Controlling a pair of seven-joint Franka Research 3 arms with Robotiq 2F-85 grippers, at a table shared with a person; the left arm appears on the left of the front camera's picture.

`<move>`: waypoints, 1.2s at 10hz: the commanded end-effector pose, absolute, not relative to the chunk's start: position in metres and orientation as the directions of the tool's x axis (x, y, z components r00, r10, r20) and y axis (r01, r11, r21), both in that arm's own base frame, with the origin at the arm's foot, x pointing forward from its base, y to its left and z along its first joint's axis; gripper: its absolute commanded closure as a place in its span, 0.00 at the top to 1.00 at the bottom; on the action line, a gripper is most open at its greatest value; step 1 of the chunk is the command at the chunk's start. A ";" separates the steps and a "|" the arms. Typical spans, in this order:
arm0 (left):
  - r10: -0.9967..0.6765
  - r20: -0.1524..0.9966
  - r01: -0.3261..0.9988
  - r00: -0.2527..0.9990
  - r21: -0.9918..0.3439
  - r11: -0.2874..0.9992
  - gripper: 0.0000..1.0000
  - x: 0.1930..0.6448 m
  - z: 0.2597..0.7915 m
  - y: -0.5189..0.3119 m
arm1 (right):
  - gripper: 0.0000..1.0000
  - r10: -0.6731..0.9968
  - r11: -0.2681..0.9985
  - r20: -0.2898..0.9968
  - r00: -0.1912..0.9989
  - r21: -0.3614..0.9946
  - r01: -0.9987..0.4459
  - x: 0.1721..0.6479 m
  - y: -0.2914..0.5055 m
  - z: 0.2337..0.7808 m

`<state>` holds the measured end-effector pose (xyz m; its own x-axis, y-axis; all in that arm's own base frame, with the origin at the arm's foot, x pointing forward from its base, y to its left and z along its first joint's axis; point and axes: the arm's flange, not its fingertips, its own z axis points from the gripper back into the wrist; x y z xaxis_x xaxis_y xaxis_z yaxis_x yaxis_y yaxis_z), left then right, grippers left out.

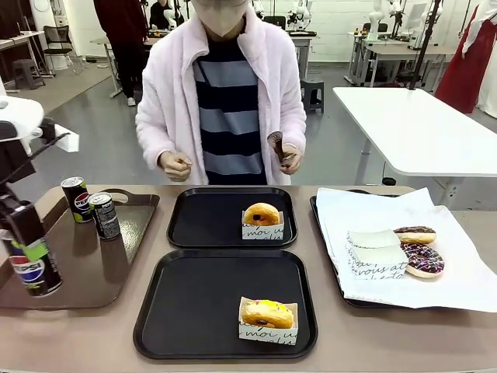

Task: Set up donuts and drinks on trays.
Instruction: Pick up one Pepsi coke and place it on the Flat Tray.

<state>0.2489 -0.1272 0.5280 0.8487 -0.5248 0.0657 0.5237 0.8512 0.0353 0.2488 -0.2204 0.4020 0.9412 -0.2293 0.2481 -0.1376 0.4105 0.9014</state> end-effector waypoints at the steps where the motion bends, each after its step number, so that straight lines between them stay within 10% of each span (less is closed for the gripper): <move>1: -0.513 0.076 0.504 0.855 0.107 0.857 0.59 0.315 0.517 -0.194 | 1.00 -0.232 0.404 0.256 0.938 0.903 -0.146 0.249 -0.221 0.402; 12: -0.417 0.153 0.416 0.896 0.046 0.908 0.59 0.482 0.416 -0.307 | 1.00 -0.232 0.404 0.256 0.938 0.903 -0.146 0.249 -0.221 0.402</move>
